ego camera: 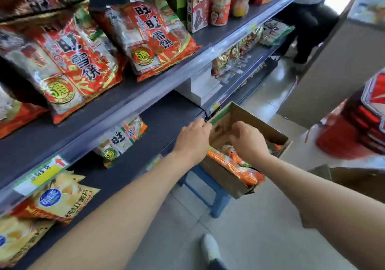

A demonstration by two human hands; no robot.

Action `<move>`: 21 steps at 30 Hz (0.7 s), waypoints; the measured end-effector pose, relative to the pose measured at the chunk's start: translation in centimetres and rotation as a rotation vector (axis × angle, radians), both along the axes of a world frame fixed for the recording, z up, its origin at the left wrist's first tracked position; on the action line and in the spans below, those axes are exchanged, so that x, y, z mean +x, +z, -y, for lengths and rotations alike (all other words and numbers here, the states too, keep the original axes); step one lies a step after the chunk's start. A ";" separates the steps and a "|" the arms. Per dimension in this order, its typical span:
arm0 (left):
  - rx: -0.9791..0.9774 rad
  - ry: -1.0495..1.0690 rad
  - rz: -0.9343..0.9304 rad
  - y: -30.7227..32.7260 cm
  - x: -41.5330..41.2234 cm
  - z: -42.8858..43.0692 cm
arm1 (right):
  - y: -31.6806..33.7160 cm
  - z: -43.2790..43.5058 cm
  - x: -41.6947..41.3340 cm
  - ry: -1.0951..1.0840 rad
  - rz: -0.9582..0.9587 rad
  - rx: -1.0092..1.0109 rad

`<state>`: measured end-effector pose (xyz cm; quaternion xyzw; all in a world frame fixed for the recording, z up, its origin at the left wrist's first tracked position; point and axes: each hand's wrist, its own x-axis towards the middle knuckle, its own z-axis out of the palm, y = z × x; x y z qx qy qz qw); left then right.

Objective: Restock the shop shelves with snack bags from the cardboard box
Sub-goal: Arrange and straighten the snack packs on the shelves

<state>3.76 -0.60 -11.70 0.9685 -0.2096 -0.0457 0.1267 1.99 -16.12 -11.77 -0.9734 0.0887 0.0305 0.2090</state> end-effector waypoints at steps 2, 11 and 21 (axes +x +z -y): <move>-0.018 -0.021 -0.086 -0.4 -0.1 2.4 | 0.0 2.8 -0.8 -0.064 -0.077 -0.008; -0.015 0.094 -0.378 -4.3 1.7 8.9 | -3.0 10.9 0.7 -0.118 -0.299 0.019; -0.310 0.611 -0.782 -9.2 6.8 15.1 | -8.6 16.8 8.4 0.005 -0.545 -0.041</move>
